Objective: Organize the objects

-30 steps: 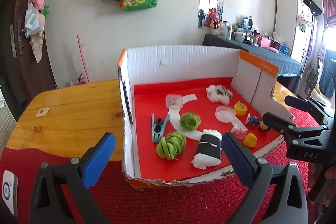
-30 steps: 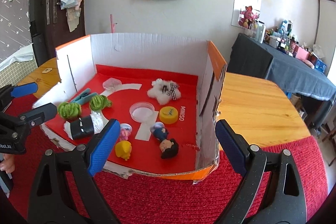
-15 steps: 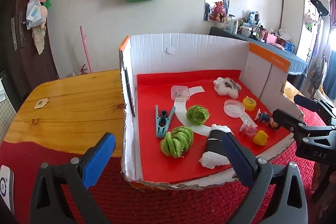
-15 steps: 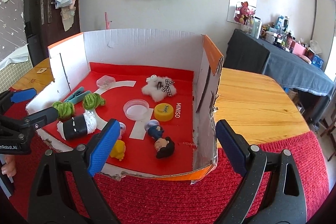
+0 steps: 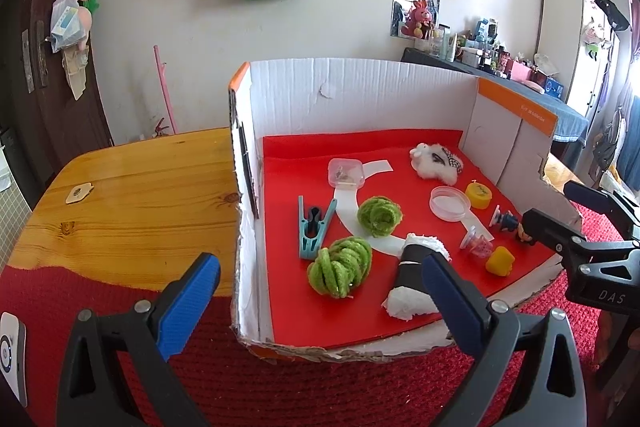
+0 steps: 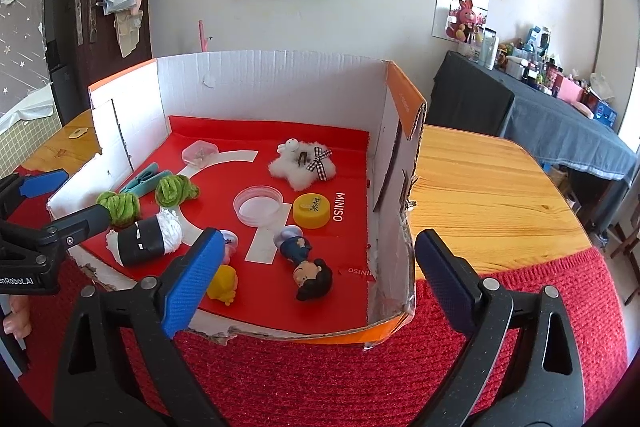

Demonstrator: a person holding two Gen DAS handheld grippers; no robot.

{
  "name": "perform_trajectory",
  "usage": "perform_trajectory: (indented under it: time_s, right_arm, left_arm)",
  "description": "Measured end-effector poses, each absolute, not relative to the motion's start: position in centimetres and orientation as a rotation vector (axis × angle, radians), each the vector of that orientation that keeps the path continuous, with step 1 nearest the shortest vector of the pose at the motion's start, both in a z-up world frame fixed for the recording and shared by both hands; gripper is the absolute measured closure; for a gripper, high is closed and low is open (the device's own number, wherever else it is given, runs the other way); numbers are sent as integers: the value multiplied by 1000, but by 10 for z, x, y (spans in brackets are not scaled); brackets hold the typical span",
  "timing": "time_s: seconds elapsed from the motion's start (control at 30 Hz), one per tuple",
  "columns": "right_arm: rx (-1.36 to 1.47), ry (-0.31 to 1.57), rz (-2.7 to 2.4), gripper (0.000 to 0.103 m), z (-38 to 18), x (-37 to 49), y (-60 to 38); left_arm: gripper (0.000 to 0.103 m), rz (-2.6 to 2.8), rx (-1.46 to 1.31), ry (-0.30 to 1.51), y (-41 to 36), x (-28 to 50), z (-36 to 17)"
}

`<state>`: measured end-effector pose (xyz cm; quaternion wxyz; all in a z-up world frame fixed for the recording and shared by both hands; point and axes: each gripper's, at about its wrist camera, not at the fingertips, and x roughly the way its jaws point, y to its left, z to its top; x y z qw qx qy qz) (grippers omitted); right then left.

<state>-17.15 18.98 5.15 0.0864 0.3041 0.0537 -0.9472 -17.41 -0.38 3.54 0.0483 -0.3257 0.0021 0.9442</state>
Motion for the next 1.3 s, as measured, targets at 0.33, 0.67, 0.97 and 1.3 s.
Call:
perform_trajectory:
  time_s: [0.33,0.67,0.97,1.3]
  right_arm:
    - [910,155,-2826,5,51,-172,191]
    - [913,152,-2826,5,51,-172,191]
    - [913,152,-2825,4,51,-172,191]
    - [913,152,-2825,4,51,-172,192]
  left_arm:
    - [0,2879,-991,7,-4,-174,36]
    - [0,2879,-992,8,-4,-174,36]
    - [0,2879,-991,8,-4,-174,36]
    - [0,2879,-991,7,-4,-174,36]
